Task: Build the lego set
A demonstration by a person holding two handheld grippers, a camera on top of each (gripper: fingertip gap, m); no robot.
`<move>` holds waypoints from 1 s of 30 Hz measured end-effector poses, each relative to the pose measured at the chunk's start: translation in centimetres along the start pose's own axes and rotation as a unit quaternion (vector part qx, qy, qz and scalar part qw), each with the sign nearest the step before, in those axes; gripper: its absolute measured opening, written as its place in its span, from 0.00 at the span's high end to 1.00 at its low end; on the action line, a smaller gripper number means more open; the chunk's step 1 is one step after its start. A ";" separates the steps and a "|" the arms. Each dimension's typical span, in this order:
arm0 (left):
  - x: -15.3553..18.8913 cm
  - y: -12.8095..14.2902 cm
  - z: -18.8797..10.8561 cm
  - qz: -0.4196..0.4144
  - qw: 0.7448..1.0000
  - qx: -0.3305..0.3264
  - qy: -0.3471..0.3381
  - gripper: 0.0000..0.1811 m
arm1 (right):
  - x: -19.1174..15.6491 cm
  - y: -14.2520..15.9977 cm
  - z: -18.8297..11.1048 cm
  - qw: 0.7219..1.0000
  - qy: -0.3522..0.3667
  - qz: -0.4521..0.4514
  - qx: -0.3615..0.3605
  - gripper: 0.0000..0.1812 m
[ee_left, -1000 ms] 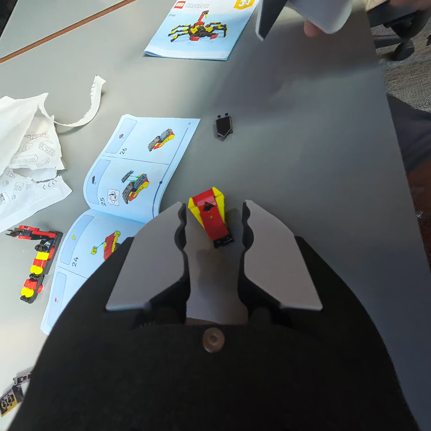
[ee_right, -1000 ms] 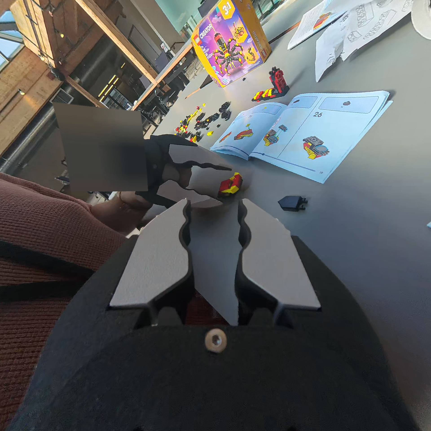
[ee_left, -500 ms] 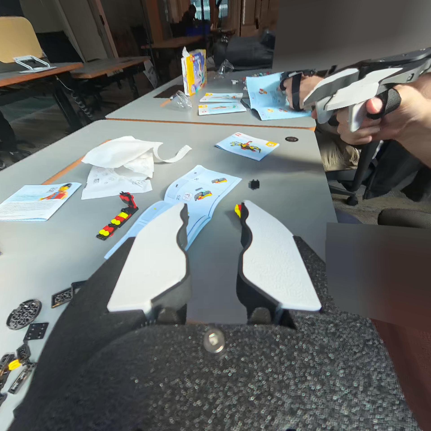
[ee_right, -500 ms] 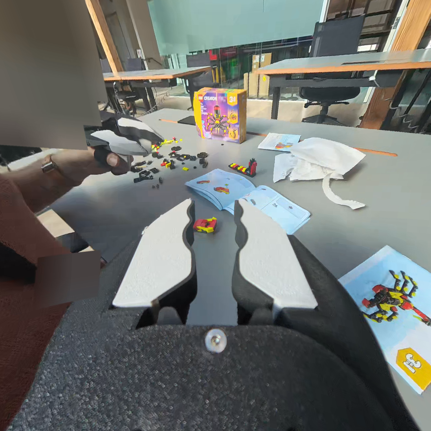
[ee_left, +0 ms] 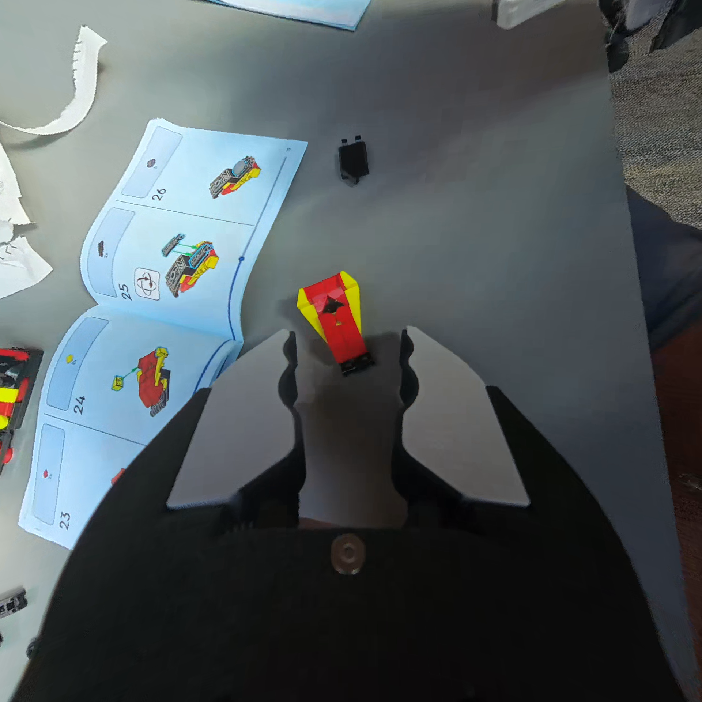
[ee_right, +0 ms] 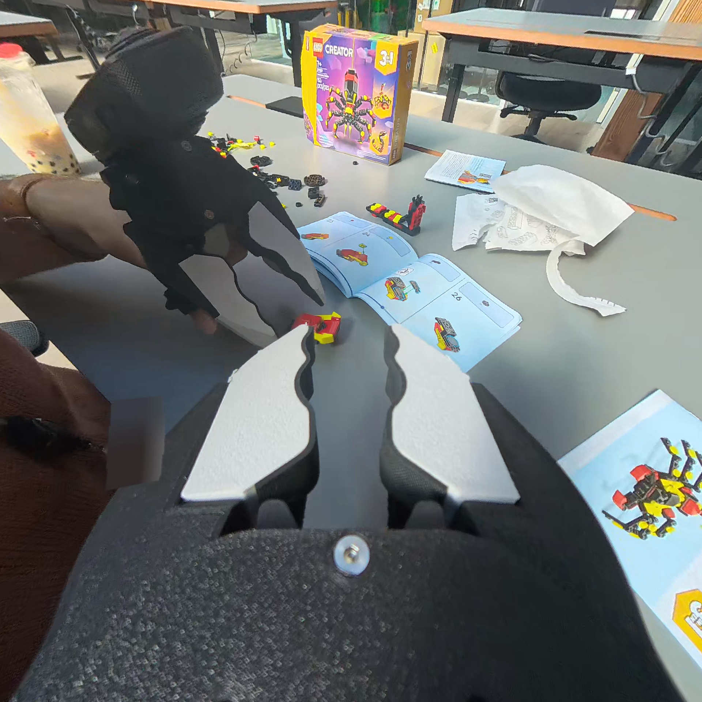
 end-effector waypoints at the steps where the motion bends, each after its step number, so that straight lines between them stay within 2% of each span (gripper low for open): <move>1: -0.1 0.0 0.4 0.004 1.000 -0.009 0.003 0.75 | 0.3 0.5 0.0 1.000 -0.002 0.003 -0.006 0.81; 7: -1.0 -0.6 1.5 -0.011 0.999 -0.013 0.037 0.86 | 1.4 2.1 0.2 0.999 -0.028 -0.018 -0.007 0.81; 10: -1.2 -1.4 0.6 -0.067 0.991 0.045 0.106 0.87 | 1.4 2.2 0.6 0.998 -0.047 -0.045 0.022 0.81; 12: -1.3 -2.2 -0.6 -0.144 0.961 0.111 0.211 0.87 | 1.2 1.9 0.8 0.994 -0.041 -0.090 0.052 0.81; 14: -1.7 -2.7 -1.6 -0.226 0.901 0.165 0.333 0.87 | 0.6 1.3 1.1 0.984 -0.045 -0.148 0.083 0.81; 16: -2.1 -2.7 -2.0 -0.284 0.833 0.183 0.438 0.87 | -0.1 0.7 1.4 0.971 -0.069 -0.199 0.110 0.81; 18: -2.0 -2.6 -1.9 -0.310 0.793 0.176 0.495 0.86 | -0.8 0.1 1.7 0.957 -0.089 -0.245 0.131 0.81; 22: -0.7 -2.7 -1.8 -0.293 0.766 0.135 0.555 0.87 | -1.5 -0.5 2.7 0.937 -0.120 -0.302 0.125 0.79; 25: -0.1 -3.2 -1.7 -0.290 0.756 0.128 0.573 0.86 | -2.6 -0.7 3.0 0.925 -0.165 -0.320 0.123 0.81; 27: 0.0 -3.1 -1.7 -0.294 0.753 0.138 0.573 0.85 | -2.6 -0.9 3.0 0.928 -0.175 -0.307 0.116 0.83; 30: -0.8 -2.4 -2.5 -0.317 0.749 0.178 0.554 0.79 | -2.2 -0.8 2.7 0.947 -0.173 -0.253 0.099 0.83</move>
Point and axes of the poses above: each gripper's, where its closed fingertips meet, z out along the fingers, y out of its underside, x = y × z across the jaws, the point moved 7 cm from there along -z, back along the fingers, and after that the axes turned 6 degrees about -x, right-handed, at the moved point
